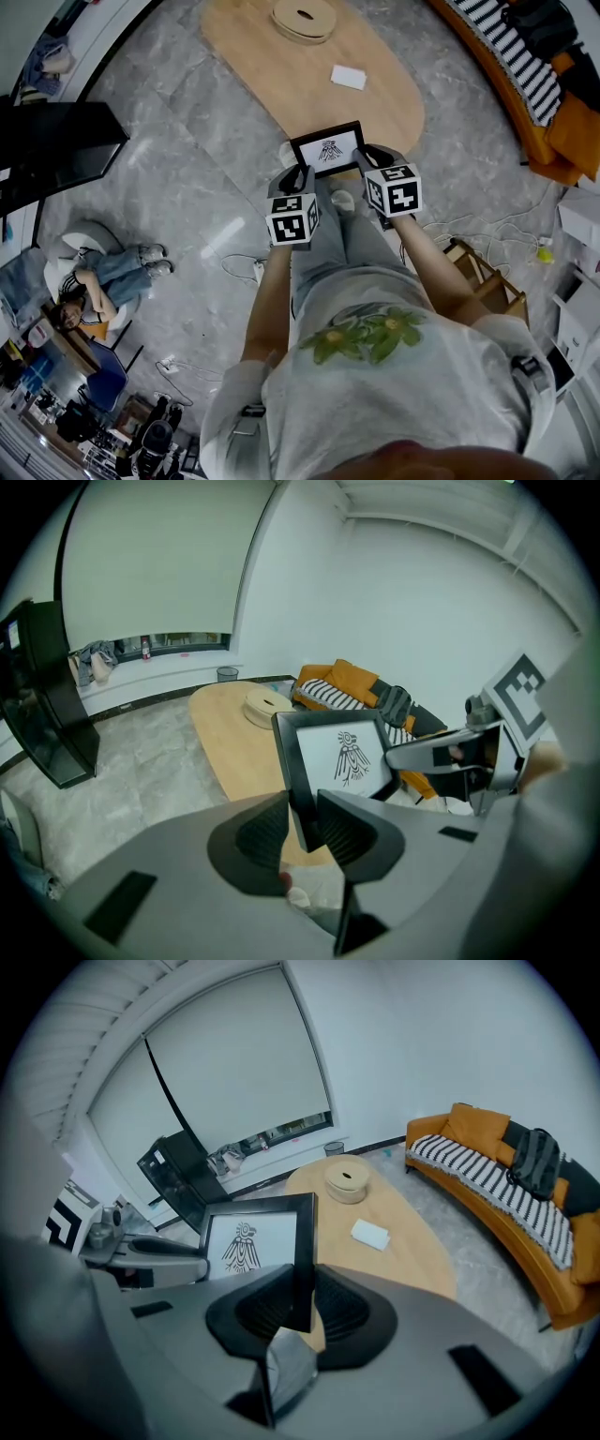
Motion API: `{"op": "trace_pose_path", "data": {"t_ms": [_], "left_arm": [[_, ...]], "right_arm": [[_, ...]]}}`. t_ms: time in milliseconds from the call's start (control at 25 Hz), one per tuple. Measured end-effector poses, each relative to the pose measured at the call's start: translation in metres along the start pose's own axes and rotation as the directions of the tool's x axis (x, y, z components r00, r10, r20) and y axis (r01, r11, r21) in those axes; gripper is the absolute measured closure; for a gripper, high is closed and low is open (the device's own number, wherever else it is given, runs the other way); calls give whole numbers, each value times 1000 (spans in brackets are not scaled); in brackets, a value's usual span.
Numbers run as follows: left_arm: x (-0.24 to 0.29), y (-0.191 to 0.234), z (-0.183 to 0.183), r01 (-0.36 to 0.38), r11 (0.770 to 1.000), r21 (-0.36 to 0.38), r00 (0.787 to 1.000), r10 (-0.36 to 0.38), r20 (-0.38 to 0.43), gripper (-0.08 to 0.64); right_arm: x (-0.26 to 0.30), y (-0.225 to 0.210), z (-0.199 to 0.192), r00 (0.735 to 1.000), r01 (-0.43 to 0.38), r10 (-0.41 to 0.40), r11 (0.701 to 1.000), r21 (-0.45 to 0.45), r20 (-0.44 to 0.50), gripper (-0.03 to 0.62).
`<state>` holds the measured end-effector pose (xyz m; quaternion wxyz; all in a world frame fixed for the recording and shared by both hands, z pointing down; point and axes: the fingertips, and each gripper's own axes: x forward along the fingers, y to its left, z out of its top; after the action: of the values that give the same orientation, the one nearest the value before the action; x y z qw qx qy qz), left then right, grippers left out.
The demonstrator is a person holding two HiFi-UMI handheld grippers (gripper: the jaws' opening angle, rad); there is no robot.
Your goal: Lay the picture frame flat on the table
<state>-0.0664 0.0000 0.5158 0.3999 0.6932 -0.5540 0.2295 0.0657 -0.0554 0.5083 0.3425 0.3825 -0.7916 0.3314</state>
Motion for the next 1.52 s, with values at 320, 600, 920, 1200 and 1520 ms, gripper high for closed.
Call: {"op": "trace_pose_path", "data": {"t_ms": [320,600,920,1200,1520], "left_arm": [[23,9,-19,2,1000,21,998,-1,-65,449],[44,15,-32,3,1000,12,995,-2,-105,450],[65,24,-50,-1,1000,-2,987,1,-164,449],[85,29,-65,-8,1000,22,977,13,-214,448],[103,31,-72,10,1000,14,977,-7,-211,448]], "right_arm": [[21,-7,-19,999,7,-6,1000,8,-54,515],[43,-16,-32,996,10,-7,999,30,-92,515],[63,-21,-46,991,2,1,1000,21,-132,515],[82,-30,-63,985,13,-8,999,31,-171,514],[100,-41,-73,982,7,-2,1000,29,-187,514]]}}
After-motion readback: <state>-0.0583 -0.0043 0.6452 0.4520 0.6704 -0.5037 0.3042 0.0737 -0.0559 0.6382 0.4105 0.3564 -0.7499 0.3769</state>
